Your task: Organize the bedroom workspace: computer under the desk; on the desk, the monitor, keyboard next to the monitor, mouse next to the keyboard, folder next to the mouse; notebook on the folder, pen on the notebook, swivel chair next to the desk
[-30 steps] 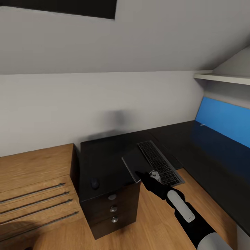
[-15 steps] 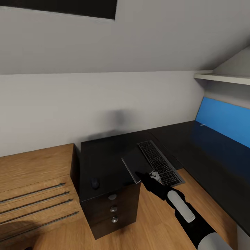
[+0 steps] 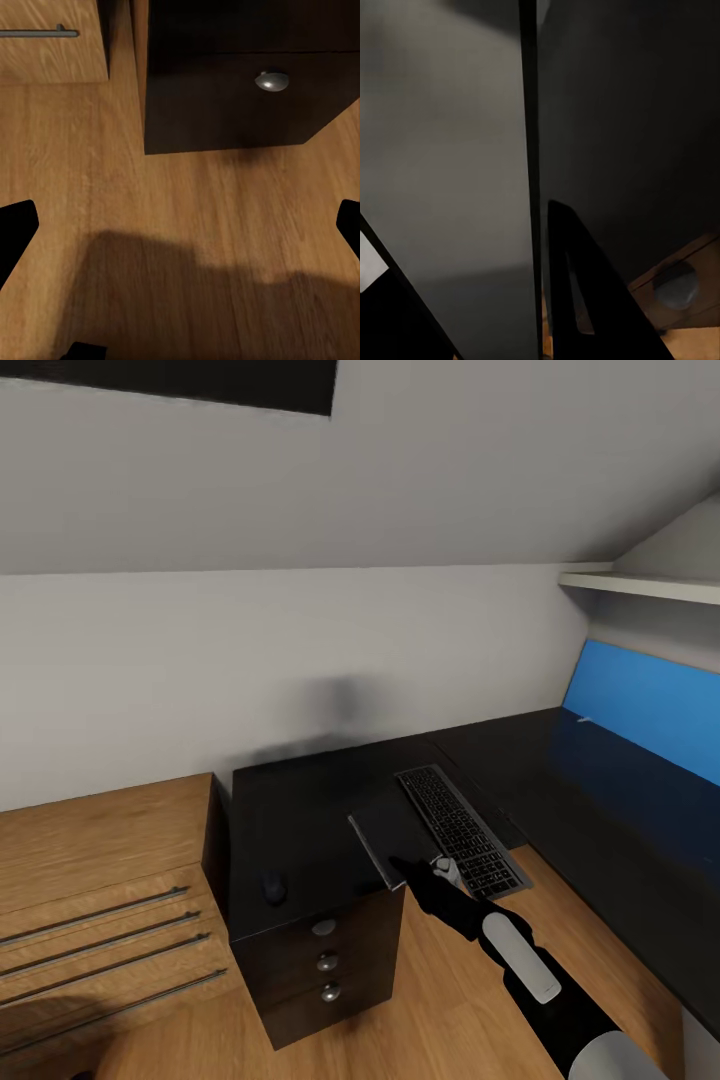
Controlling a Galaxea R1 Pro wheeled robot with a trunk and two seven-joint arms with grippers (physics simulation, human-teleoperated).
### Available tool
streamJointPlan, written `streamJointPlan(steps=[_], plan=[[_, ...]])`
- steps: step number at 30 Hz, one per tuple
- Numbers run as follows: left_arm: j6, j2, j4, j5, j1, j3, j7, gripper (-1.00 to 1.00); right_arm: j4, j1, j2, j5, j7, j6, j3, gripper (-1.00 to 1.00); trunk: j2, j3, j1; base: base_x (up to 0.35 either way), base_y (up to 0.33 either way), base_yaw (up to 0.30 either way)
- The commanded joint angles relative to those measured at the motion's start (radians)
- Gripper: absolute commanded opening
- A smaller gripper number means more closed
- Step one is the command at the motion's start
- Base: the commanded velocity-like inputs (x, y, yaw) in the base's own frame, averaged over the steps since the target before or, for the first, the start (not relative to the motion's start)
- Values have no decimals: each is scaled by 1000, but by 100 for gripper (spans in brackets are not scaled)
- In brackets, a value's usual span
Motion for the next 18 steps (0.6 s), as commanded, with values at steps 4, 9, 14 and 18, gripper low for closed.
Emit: streamJointPlan(steps=[4,9,14,18], plan=[[-4,0,0,4,-1,-8,7,100,0,-1,-1,-5,1,1,2,-100,-1,-1,0,0,0,0],[-5,1,0,3,-1,-8,7,100,6,-1,0,-5,14,1,6,-100,-1,-1,0,0,0,0],[-6,1,0,4,-1,-7,7,100,17,-1,-1,-5,25,1,30,-100,-1,-1,0,-60,0,0],[-7,1,0,4,-1,-7,7,100,20,-1,-1,-6,28,1,36,-100,-1,-1,0,-220,0,0]])
